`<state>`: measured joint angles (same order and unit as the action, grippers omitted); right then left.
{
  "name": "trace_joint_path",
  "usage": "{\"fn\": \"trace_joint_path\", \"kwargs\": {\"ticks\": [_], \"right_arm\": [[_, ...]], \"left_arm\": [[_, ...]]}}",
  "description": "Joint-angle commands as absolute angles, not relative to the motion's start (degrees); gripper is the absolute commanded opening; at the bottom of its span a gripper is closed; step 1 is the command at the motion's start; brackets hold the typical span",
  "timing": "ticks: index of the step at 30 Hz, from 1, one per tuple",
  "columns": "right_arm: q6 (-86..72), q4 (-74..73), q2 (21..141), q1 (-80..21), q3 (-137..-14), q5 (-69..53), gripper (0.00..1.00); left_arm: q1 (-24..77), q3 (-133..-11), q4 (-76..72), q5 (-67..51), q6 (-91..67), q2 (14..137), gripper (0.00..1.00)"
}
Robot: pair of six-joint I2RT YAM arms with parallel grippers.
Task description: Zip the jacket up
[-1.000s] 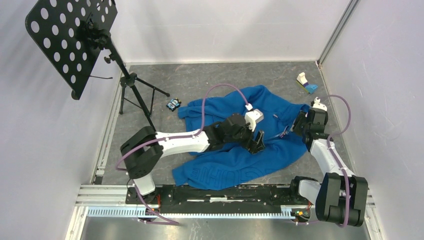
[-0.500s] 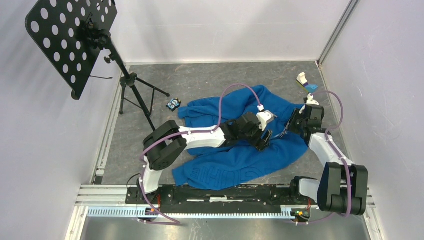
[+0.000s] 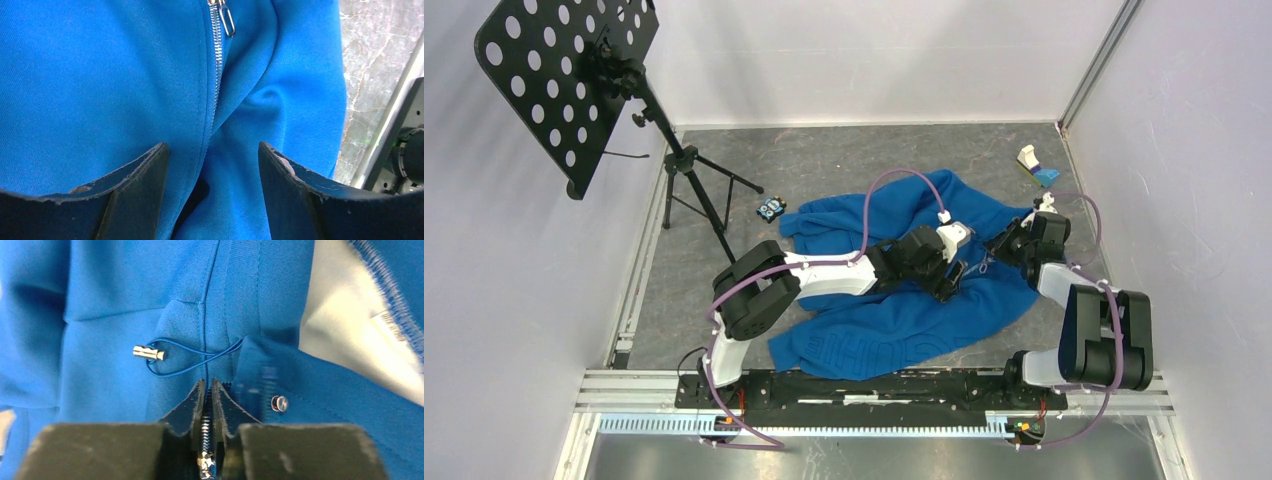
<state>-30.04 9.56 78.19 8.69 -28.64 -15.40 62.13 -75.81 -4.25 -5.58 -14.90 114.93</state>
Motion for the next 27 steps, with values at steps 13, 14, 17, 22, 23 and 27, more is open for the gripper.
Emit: {"fn": "trace_joint_path", "kwargs": {"ticks": [13,14,17,22,23,27], "right_arm": [[-38.67,22.04,61.57,9.57,-26.42,-23.41,0.00],[-38.35,21.78,61.49,9.66,-26.52,-22.91,0.00],[-38.08,23.19,63.27,9.75,-26.48,-24.57,0.00],[-36.26,26.19,68.04,9.76,-27.17,-29.05,0.00],[-35.56,25.91,68.99,9.76,-27.98,-30.02,0.00],[-30.60,22.52,71.77,9.76,-32.09,-31.73,0.00]], "left_arm": [[61.93,-80.30,-1.91,6.25,-13.76,116.61,0.76],[61.72,-80.57,-1.57,7.30,-14.40,116.99,0.74],[60.66,-80.56,-1.58,8.65,-15.50,117.35,0.66],[57.88,-81.81,-1.10,4.34,-16.61,119.64,0.48],[57.33,-82.79,-0.38,3.07,-16.90,120.50,0.45],[55.91,-84.64,3.04,-2.06,-17.00,122.34,0.32]]}}
